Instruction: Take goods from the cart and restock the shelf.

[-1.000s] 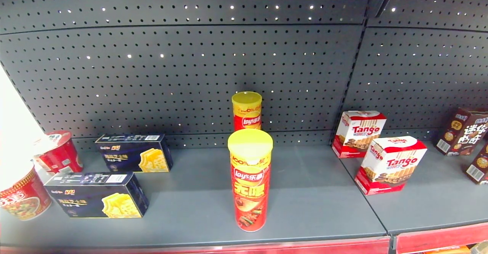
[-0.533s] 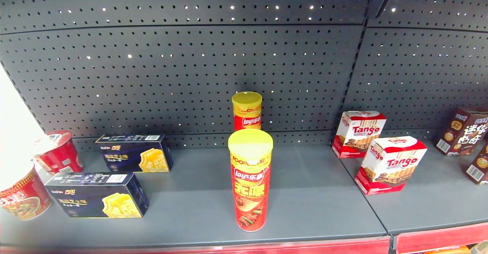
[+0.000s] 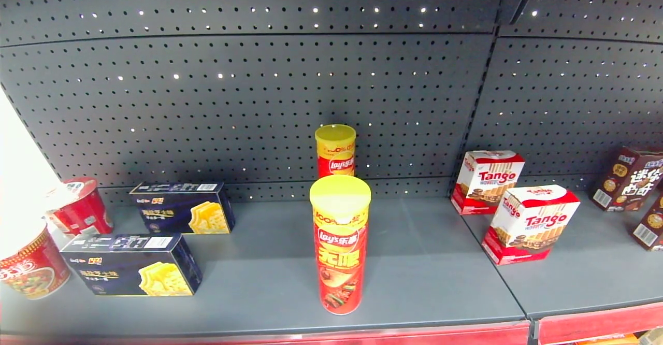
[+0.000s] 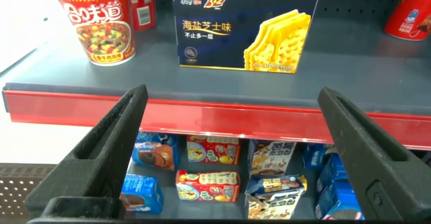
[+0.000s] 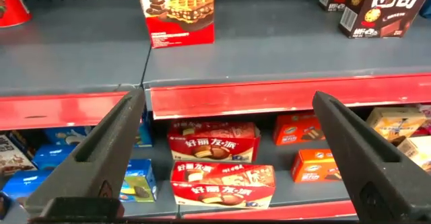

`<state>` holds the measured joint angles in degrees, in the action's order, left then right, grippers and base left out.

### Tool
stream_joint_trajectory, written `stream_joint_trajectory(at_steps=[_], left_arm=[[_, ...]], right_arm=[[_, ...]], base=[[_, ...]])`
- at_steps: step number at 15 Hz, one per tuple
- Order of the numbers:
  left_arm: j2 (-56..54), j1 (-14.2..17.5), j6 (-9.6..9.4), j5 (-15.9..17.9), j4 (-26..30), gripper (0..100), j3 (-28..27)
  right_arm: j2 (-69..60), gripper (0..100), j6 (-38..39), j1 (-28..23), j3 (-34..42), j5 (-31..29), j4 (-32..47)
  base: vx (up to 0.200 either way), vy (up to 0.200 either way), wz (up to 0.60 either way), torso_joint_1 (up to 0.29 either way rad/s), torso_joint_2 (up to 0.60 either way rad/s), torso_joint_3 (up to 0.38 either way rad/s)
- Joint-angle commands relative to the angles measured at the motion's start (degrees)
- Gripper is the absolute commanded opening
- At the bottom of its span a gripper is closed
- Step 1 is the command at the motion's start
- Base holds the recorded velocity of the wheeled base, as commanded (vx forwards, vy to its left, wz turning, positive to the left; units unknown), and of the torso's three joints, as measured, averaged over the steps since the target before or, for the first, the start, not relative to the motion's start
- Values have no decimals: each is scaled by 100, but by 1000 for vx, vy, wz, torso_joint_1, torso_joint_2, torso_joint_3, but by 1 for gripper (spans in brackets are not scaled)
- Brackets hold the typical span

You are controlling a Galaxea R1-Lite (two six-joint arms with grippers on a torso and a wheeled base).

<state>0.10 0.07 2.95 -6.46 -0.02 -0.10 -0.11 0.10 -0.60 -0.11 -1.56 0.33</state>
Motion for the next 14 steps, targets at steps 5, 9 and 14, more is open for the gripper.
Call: stream_joint_trajectory(at_steps=[5, 9, 14], left_arm=[[8, 1, 4, -4, -6, 100, 1], [8, 1, -5, -4, 2, 100, 1], [8, 1, -5, -4, 2, 100, 1]], right_arm=[[11, 100, 8, 7, 2, 314, 2], [11, 100, 17, -2, 2, 323, 2], [11, 100, 8, -2, 2, 323, 2]], base=[[0, 0, 0, 0, 0, 0], [0, 0, 0, 0, 0, 0], [0, 0, 0, 0, 0, 0]])
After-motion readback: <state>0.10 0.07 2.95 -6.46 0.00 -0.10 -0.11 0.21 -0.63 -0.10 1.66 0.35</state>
